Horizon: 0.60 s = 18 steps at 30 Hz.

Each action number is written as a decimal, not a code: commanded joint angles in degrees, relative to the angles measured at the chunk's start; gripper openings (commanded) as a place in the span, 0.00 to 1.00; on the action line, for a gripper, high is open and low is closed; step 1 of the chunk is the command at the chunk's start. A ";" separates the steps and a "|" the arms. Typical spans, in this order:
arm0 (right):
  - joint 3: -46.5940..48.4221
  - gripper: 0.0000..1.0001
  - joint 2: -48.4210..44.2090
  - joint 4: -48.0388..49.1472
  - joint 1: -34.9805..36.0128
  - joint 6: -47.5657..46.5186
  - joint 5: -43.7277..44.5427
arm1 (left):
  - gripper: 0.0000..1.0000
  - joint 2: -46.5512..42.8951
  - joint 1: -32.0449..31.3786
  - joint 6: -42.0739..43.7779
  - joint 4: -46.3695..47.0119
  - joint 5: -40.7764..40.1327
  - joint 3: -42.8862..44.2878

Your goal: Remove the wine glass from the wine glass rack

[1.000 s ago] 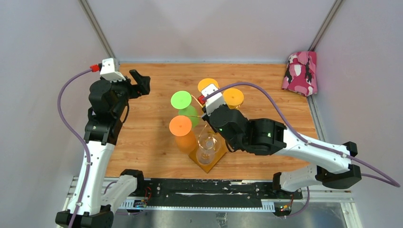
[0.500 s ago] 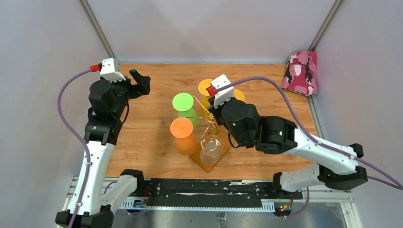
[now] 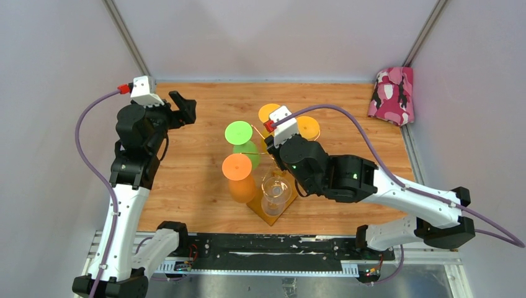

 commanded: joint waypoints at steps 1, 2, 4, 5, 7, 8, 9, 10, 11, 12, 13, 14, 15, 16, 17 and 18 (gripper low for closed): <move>-1.33 0.31 -0.43 -0.16 -1.32 1.97 -0.30 | 0.89 0.06 -0.14 0.21 -0.13 0.52 0.30; -1.53 0.31 -0.36 -0.16 -1.33 2.22 -0.69 | 0.89 -0.03 -0.09 0.20 -0.20 0.47 0.31; -1.84 0.31 -0.27 -0.21 -1.34 2.79 -1.55 | 0.89 -0.16 -0.13 0.29 -0.32 0.31 0.30; -2.02 0.31 -0.27 -0.27 -1.35 3.11 -1.92 | 0.89 -0.31 -0.09 0.36 -0.32 0.17 0.21; -2.41 0.30 -0.20 -0.31 -1.38 3.52 -2.34 | 0.89 -0.44 -0.09 0.38 -0.31 0.02 0.15; -2.67 0.28 -0.18 -0.27 -1.35 3.84 -2.48 | 0.89 -0.47 -0.10 0.37 -0.36 0.02 0.04; -2.95 0.25 -0.32 -0.32 -1.32 4.20 -2.86 | 0.89 -0.49 -0.09 0.37 -0.39 0.09 0.05; -3.20 0.23 -0.27 -0.31 -1.36 4.72 -3.30 | 0.89 -0.54 -0.09 0.30 -0.39 0.10 -0.01; -3.52 0.20 -0.33 -0.29 -1.35 5.00 -3.67 | 0.89 -0.51 -0.09 0.29 -0.37 0.10 -0.11; -3.67 0.17 -0.31 -0.46 -1.32 5.21 -3.81 | 0.89 -0.52 -0.09 0.29 -0.35 0.10 -0.22; -3.71 0.13 -0.36 -0.67 -1.35 5.42 -3.74 | 0.89 -0.57 -0.09 0.29 -0.31 0.10 -0.24; -3.63 0.10 -0.36 -0.74 -1.34 5.48 -3.59 | 0.89 -0.55 -0.09 0.29 -0.32 0.10 -0.30; -3.57 0.07 -0.54 -0.79 -1.37 5.59 -3.45 | 0.89 -0.56 -0.09 0.29 -0.31 0.18 -0.33; -3.67 0.02 -0.60 -0.92 -1.32 5.72 -3.29 | 0.89 -0.59 -0.09 0.29 -0.37 0.19 -0.41; -3.71 0.00 -0.80 -0.96 -1.34 5.83 -3.25 | 0.89 -0.56 -0.09 0.23 -0.35 0.19 -0.42; -3.75 0.00 -0.87 -0.92 -1.36 5.95 -3.25 | 0.89 -0.58 -0.09 0.22 -0.35 0.19 -0.48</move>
